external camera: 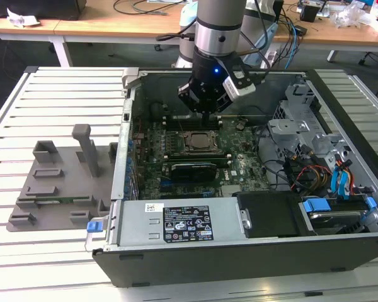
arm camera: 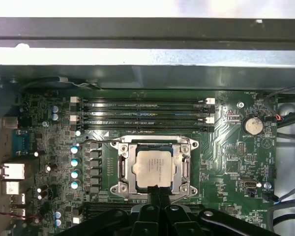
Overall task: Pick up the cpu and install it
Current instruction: 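Install the first cpu locking lever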
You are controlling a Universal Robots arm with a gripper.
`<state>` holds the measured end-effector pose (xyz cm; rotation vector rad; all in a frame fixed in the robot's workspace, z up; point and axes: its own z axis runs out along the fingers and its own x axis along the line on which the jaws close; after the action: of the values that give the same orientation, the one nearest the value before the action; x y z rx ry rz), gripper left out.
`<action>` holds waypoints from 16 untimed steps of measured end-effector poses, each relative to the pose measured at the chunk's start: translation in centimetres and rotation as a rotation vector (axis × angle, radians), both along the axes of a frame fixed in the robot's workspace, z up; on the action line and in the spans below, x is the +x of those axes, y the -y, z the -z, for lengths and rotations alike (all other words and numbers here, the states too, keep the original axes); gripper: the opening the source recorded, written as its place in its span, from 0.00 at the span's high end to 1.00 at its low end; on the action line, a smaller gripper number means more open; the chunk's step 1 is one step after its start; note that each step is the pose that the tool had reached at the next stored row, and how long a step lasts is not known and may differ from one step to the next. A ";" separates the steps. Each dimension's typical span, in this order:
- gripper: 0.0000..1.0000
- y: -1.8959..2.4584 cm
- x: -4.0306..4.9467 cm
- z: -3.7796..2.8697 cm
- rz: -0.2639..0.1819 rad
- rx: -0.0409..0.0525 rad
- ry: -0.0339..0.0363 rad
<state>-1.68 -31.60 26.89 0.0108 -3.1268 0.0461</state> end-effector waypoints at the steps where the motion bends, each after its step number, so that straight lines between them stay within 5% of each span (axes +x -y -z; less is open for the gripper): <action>1: 0.89 -0.01 0.00 -0.03 0.000 0.0001 0.0000; 5: 0.89 -0.02 -0.24 -0.07 0.000 0.0000 -0.0001; 12: 0.89 -0.02 -3.25 -0.07 0.000 0.0000 -0.0001; 16: 0.89 -0.02 -4.10 -0.07 0.000 0.0000 0.0000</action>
<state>-5.79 -31.59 26.96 0.0107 -3.1268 0.0461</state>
